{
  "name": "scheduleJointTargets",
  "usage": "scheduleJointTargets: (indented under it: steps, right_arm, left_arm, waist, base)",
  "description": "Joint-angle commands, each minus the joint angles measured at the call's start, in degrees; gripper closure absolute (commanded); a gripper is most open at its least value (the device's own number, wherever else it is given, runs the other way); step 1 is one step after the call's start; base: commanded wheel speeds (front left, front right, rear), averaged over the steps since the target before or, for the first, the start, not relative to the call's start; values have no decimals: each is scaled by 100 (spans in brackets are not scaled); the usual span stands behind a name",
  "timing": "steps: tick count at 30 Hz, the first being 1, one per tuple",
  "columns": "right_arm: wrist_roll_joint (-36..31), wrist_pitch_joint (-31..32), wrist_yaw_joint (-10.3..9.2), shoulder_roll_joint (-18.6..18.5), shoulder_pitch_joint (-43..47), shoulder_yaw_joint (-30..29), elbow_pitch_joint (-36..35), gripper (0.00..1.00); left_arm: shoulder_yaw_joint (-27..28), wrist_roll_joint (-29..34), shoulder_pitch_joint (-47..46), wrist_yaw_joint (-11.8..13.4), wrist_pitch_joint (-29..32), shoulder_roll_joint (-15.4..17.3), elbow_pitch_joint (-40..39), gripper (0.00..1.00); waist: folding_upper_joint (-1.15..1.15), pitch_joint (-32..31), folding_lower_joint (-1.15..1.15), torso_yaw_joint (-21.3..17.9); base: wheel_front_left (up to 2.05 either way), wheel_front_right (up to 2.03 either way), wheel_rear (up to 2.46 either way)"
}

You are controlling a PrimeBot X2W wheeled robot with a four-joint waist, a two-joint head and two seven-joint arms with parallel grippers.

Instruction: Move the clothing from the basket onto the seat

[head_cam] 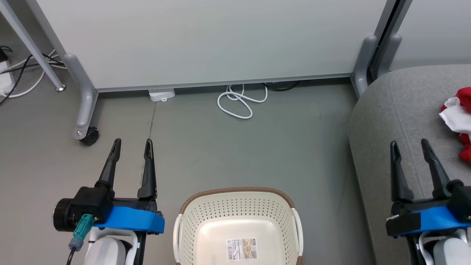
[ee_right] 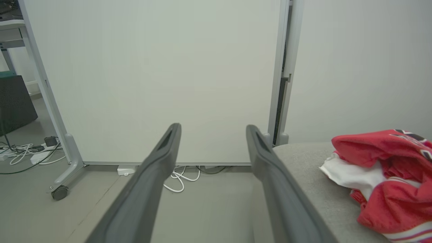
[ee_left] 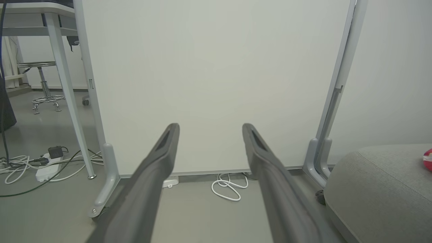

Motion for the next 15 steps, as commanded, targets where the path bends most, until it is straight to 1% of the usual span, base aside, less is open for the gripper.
scheduleJointTargets:
  steps: [1,15]
  right_arm:
    - [-10,-22,2,32,108,16,27,0]
    - [42,-22,3,235,456,85,-15,0]
  left_arm:
    - [39,23,44,-27,-27,-18,7,0]
    - [167,133,247,-156,-27,-120,30,0]
  waist:
    - [0,-34,0,-8]
    - [0,-215,0,-112]
  base:
    - [0,0,0]
    - [0,0,0]
